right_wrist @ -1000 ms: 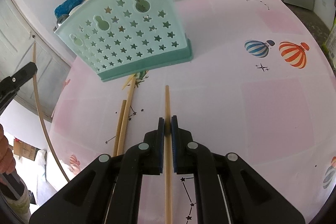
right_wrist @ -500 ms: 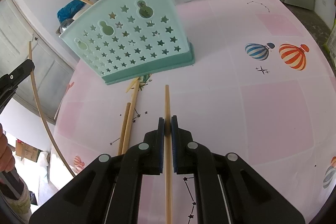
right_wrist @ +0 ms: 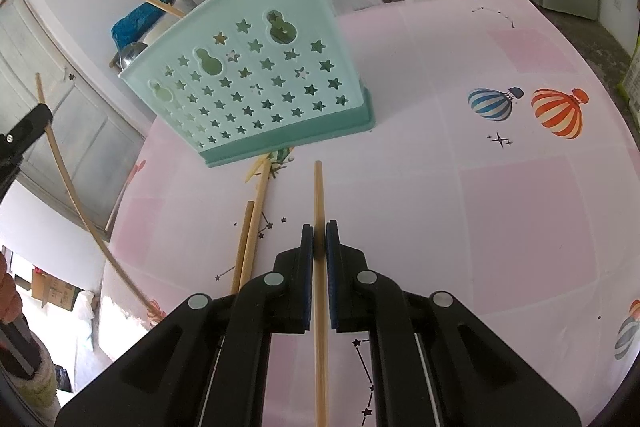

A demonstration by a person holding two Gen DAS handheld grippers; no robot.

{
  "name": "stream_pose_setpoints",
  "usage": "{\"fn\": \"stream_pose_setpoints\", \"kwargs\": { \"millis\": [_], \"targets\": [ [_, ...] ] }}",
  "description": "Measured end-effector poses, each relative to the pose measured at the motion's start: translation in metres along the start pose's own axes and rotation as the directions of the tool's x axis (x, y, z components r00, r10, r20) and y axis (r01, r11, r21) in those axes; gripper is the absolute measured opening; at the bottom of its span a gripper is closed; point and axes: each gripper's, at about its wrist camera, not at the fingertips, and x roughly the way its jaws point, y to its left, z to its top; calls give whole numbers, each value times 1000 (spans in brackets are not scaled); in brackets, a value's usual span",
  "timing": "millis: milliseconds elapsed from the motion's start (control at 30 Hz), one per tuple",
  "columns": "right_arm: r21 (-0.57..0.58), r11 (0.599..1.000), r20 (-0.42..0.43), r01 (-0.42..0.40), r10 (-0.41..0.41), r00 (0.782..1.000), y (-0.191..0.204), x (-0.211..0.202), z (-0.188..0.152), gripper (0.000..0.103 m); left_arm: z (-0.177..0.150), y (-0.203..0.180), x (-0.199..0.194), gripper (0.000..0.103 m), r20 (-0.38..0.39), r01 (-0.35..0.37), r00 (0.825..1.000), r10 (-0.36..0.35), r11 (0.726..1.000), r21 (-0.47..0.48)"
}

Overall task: Organize utensils
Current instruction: 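Lower the chopstick into the green holder and open the left tool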

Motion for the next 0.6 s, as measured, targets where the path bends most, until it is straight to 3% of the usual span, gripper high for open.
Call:
{"fn": "stream_pose_setpoints", "kwargs": {
  "millis": [400,600],
  "targets": [
    [1,1000,5,-3,3,1000,0,-1,1,7,27,-10,-35,4,106,42,993,-46,998,39],
    [-1,1000,11,-8,8,1000,0,-4,3,7,46,-13,-50,4,151,109,982,-113,993,35]
  ]
}}
